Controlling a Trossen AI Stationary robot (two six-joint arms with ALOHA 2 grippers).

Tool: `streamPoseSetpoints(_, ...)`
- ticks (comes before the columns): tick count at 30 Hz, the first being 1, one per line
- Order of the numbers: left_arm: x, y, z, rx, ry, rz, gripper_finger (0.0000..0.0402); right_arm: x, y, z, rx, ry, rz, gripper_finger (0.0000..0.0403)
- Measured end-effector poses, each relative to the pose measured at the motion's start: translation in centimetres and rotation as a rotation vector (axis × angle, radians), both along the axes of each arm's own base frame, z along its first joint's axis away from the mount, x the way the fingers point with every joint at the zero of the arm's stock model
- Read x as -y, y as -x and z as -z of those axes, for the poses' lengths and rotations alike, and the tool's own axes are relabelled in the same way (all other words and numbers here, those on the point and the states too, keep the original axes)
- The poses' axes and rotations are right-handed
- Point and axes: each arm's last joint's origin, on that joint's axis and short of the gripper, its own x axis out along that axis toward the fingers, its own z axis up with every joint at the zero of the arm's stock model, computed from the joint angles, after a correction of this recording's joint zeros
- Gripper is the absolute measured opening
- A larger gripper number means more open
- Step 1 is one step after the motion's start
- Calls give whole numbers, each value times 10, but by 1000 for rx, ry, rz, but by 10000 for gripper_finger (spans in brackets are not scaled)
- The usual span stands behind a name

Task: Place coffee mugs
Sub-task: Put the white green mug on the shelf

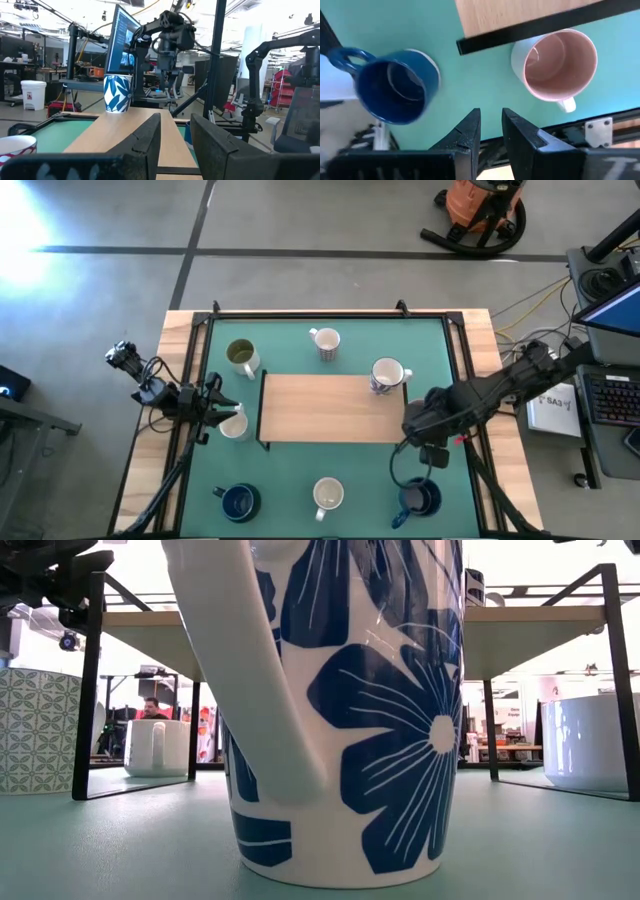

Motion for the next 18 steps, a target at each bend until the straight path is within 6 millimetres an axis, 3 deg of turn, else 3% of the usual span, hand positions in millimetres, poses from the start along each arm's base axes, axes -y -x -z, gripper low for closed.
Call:
streamPoseSetpoints(9,0,0,0,-1,-1,0,89,14,26,36,-89,71,-88,109)
streamPoseSetpoints(18,0,0,0,-1,-1,0,89,22,40,73,30,52,-197,141)
